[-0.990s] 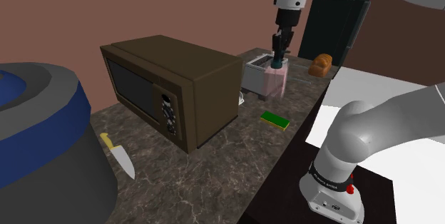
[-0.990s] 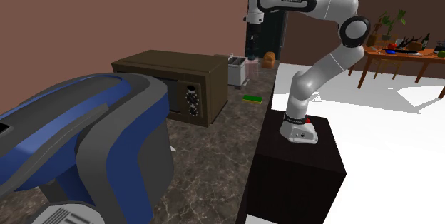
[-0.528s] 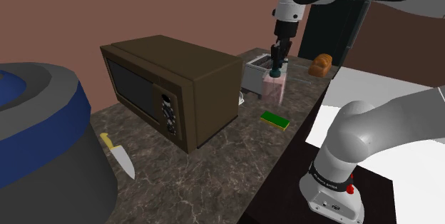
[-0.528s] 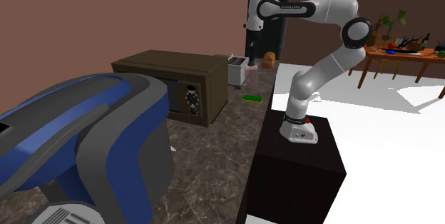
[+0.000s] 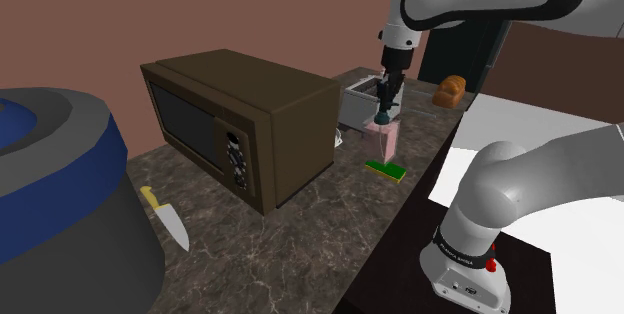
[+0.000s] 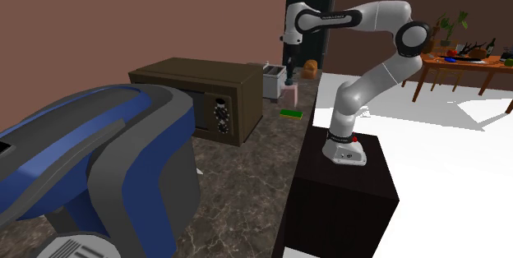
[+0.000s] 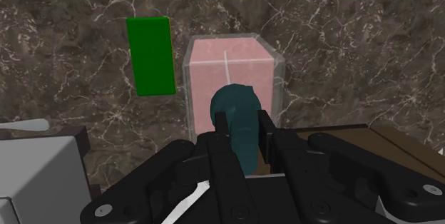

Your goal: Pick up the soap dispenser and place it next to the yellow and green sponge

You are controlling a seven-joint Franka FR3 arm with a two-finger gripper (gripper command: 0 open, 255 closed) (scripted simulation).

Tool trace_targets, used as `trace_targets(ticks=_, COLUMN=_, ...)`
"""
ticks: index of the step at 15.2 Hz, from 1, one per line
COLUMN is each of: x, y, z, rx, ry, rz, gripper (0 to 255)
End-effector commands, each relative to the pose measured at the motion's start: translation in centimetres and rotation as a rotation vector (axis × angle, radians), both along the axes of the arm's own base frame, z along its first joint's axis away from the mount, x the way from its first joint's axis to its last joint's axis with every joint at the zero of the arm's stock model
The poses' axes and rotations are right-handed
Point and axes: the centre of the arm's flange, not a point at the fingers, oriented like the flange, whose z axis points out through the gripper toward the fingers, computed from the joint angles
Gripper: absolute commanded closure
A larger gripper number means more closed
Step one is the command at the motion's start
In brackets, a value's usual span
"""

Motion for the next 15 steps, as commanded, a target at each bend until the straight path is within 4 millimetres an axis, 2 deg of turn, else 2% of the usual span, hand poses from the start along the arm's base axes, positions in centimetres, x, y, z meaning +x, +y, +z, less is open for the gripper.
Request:
trace_targets(ticks=1, x=0.0, y=0.0, z=-1.1, rx=0.000, ry=-0.001, rz=0.000, gripper=255)
trace_targets(ticks=15, x=0.0, y=0.0, z=-8.5, rx=0.000, ry=-0.001, rz=0.000, gripper=255)
